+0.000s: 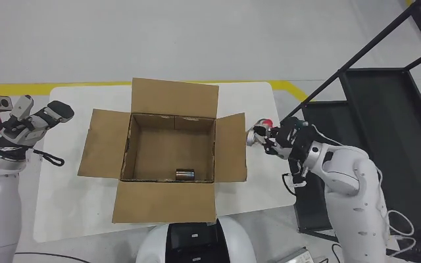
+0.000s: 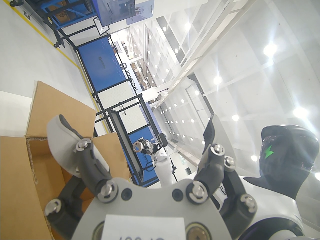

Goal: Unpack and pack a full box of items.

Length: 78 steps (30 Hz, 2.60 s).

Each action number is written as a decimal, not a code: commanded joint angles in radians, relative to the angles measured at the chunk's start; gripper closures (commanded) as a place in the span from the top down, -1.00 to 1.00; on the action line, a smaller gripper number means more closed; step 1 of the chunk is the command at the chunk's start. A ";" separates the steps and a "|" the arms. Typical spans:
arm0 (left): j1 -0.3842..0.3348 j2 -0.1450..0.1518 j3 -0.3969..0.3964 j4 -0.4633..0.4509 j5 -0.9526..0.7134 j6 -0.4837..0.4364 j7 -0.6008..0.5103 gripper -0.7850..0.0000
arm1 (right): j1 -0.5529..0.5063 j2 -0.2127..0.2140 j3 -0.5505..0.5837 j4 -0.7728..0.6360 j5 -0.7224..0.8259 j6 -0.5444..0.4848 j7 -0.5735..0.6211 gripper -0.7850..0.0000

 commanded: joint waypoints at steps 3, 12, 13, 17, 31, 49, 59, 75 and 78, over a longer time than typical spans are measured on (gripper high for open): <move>0.000 0.000 0.000 0.000 0.000 0.000 0.000 1.00 | -0.082 0.008 0.077 0.022 0.001 0.029 -0.005 -1.00; 0.000 0.000 0.000 0.000 0.000 0.000 0.000 1.00 | -0.110 0.027 0.033 0.103 -0.080 0.115 0.207 -1.00; 0.000 0.000 0.000 0.000 0.000 0.000 0.000 1.00 | -0.090 0.028 0.009 0.129 -0.085 0.141 0.242 -1.00; 0.000 0.000 0.000 0.000 0.000 0.000 0.000 1.00 | 0.031 0.028 -0.114 0.256 -0.120 0.262 0.391 -1.00; 0.000 0.000 0.000 0.000 0.000 0.000 0.000 1.00 | 0.237 0.028 -0.298 0.504 -0.265 0.434 0.534 -1.00; 0.000 0.000 0.000 0.000 0.000 0.000 0.000 1.00 | 0.248 0.039 -0.369 0.540 -0.296 0.446 0.551 1.00; 0.000 0.000 0.000 0.000 0.000 0.000 0.000 1.00 | 0.058 0.072 -0.187 0.340 -0.165 0.328 0.387 1.00; 0.000 0.000 0.000 0.000 0.000 0.000 0.000 1.00 | -0.089 0.108 0.052 0.028 -0.035 -0.071 -0.123 1.00; 0.000 0.000 0.000 0.000 0.000 0.000 0.000 1.00 | -0.004 0.113 -0.025 0.003 -0.031 -0.089 -0.101 1.00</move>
